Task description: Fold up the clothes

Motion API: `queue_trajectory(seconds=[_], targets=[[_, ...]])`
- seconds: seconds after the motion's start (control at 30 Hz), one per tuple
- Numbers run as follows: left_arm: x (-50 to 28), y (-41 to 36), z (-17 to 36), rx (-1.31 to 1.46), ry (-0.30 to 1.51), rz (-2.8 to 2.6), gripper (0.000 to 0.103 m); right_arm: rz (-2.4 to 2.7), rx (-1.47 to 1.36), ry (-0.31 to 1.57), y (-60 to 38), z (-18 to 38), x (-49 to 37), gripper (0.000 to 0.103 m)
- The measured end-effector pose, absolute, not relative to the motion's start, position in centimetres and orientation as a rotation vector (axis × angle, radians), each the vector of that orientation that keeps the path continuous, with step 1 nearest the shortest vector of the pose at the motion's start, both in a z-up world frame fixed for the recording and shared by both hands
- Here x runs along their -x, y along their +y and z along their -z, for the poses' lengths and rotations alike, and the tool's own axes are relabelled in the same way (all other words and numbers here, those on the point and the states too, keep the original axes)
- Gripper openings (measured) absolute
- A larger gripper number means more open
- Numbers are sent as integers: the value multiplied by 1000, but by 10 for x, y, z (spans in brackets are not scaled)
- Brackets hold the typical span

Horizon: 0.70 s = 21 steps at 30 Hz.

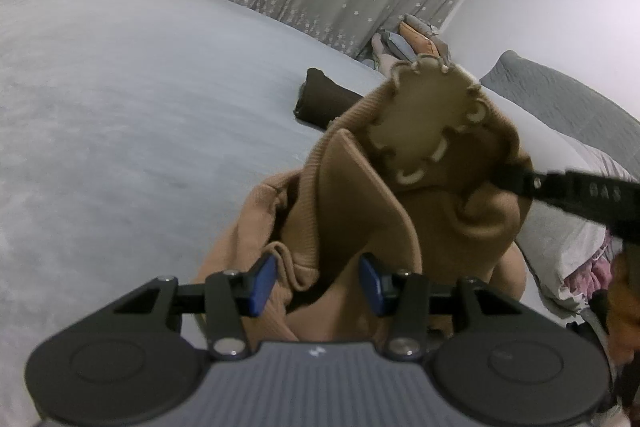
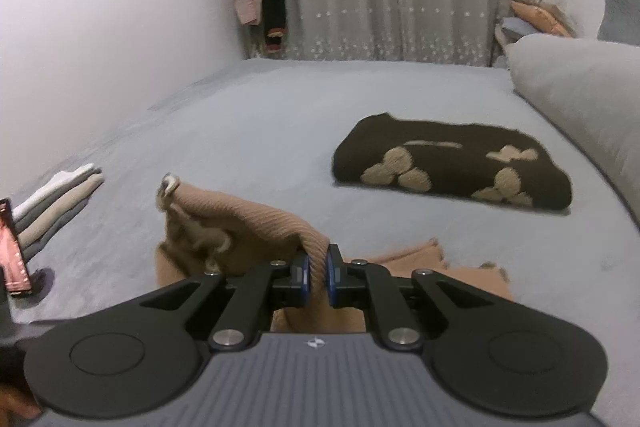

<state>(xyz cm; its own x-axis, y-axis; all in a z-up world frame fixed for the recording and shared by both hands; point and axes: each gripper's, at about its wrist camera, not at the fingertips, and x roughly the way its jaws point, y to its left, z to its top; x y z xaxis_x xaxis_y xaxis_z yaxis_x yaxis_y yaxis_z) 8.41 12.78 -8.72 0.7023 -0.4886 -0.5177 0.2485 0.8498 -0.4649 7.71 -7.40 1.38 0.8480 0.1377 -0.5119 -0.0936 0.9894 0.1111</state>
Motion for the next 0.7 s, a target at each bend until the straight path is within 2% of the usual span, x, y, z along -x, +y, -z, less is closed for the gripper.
queue_trajectory(seconds=[0.37,0.7], targets=[[-87,133,88,376,676,460,54,-56,-25,521,-97,-25,-141,9],[-89,137,88,399,683,437,54,-60,11,565,-94,10,-209,10]])
